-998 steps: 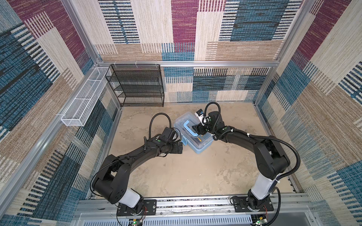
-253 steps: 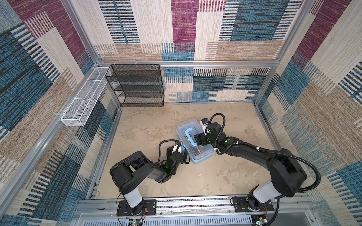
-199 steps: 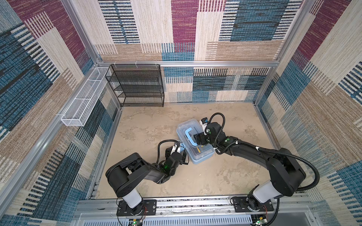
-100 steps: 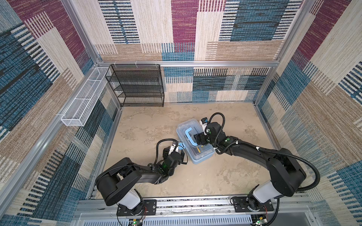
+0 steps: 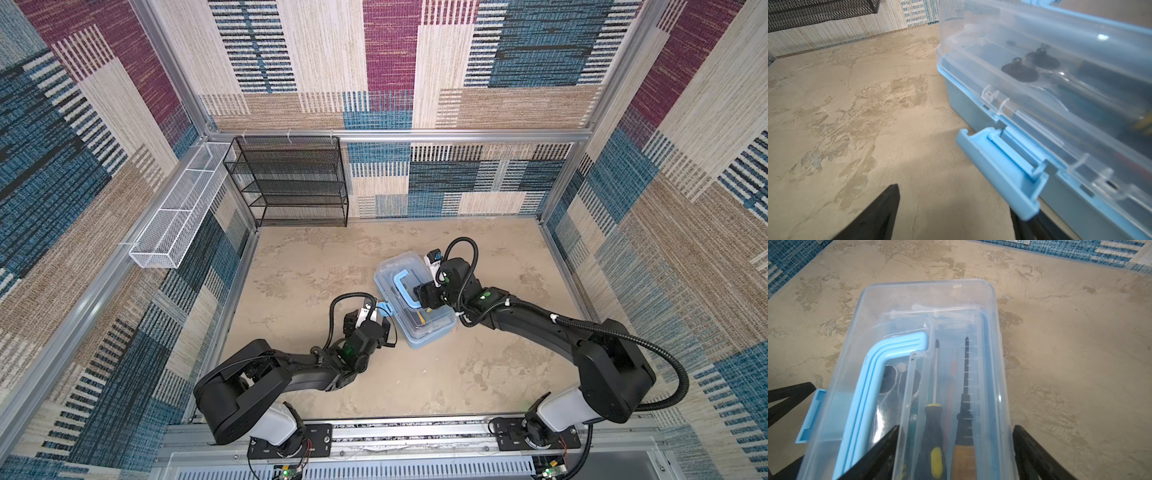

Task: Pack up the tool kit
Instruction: 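Push the blue latch flap up onto the lid rim with the left gripper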

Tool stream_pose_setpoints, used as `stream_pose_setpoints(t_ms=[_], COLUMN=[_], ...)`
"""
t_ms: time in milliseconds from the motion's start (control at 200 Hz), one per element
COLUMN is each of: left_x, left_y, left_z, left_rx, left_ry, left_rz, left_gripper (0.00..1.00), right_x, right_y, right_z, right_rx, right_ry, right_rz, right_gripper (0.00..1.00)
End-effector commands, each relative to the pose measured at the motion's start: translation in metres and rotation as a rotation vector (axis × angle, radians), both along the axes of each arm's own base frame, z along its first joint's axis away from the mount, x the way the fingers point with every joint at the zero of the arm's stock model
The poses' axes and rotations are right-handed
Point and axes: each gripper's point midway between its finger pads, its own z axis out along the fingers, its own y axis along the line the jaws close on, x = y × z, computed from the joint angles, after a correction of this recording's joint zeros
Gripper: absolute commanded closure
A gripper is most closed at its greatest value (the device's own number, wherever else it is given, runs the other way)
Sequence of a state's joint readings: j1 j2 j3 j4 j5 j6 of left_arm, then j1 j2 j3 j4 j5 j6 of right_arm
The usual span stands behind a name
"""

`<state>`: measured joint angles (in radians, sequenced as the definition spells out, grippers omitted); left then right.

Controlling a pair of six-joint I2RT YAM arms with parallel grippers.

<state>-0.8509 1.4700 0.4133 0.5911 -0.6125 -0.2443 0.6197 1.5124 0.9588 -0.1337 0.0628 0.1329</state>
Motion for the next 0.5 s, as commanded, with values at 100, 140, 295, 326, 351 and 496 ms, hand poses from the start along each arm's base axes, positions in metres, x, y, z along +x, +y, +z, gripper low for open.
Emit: stream_pose_setpoints(t_ms=[100, 140, 295, 326, 351, 496], left_x=[-0.002, -0.002, -0.002, -0.002, -0.002, -0.002], left_y=[0.003, 0.005, 0.007, 0.007, 0.007, 0.005], left_z=[-0.002, -0.001, 0.002, 0.002, 0.002, 0.0], left_rx=[-0.061, -0.072, -0.091, -0.093, -0.095, -0.106], left_ry=[0.045, 0.047, 0.06, 0.061, 0.063, 0.073], left_rz=[0.011, 0.013, 0.005, 0.002, 0.003, -0.009], left_gripper=[0.15, 0.15, 0.15, 0.15, 0.15, 0.15], right_x=[0.003, 0.004, 0.005, 0.004, 0.004, 0.005], right_y=[0.003, 0.004, 0.004, 0.005, 0.005, 0.005], right_z=[0.013, 0.011, -0.011, -0.016, -0.019, -0.017], right_rx=[0.009, 0.004, -0.044, -0.052, -0.058, -0.072], right_ry=[-0.012, -0.009, 0.038, 0.049, 0.055, 0.047], right_rz=[0.007, 0.011, 0.012, 0.013, 0.012, -0.005], right_gripper=[0.19, 0.19, 0.17, 0.16, 0.15, 0.13])
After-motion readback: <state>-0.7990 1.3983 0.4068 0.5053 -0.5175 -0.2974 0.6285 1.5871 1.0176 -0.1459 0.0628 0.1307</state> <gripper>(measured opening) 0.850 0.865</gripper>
